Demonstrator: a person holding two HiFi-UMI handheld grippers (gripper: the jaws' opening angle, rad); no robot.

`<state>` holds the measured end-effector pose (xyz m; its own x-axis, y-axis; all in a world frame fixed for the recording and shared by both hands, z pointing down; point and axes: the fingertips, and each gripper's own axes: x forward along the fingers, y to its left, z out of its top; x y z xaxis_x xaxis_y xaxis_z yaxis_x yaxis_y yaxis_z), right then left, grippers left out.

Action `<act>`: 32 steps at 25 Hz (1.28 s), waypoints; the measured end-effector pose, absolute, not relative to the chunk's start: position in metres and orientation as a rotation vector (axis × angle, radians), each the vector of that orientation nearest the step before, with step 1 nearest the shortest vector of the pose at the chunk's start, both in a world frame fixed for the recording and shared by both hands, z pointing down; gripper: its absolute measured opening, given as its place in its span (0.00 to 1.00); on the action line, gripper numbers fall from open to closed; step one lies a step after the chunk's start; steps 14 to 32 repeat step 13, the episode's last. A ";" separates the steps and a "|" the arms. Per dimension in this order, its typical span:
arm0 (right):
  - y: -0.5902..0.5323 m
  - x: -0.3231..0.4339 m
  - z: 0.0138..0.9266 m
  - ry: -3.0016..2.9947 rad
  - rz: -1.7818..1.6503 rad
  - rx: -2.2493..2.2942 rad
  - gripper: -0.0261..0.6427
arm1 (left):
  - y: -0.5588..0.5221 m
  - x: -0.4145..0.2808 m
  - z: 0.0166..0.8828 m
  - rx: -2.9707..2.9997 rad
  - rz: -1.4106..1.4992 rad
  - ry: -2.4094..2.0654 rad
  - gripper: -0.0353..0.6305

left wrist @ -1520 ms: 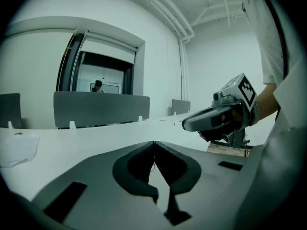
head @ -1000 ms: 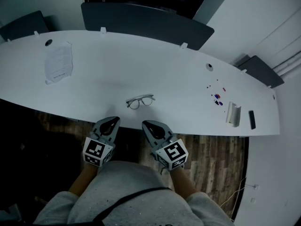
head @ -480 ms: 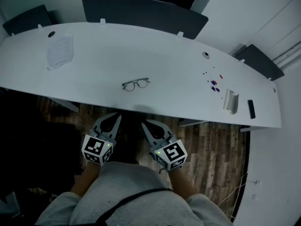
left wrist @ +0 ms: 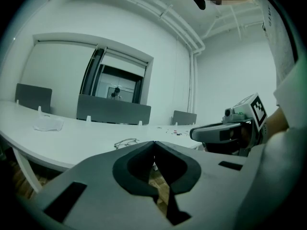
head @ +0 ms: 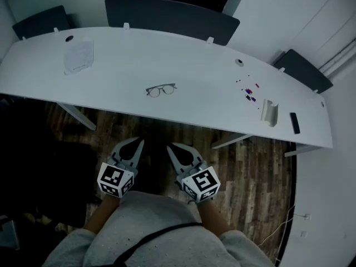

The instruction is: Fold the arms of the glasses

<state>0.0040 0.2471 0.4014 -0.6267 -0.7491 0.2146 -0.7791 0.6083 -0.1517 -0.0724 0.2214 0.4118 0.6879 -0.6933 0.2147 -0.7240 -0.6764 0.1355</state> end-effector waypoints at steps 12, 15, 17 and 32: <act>0.311 0.005 0.389 -2.751 0.378 1.321 0.07 | 0.288 -0.080 0.402 2.692 0.207 -1.174 0.08; 0.317 0.005 0.388 -2.754 0.381 1.323 0.07 | 0.294 -0.082 0.402 2.689 0.207 -1.175 0.08; 0.317 0.005 0.388 -2.754 0.381 1.323 0.07 | 0.294 -0.082 0.402 2.689 0.207 -1.175 0.08; 0.317 0.005 0.388 -2.754 0.381 1.323 0.07 | 0.294 -0.082 0.402 2.689 0.207 -1.175 0.08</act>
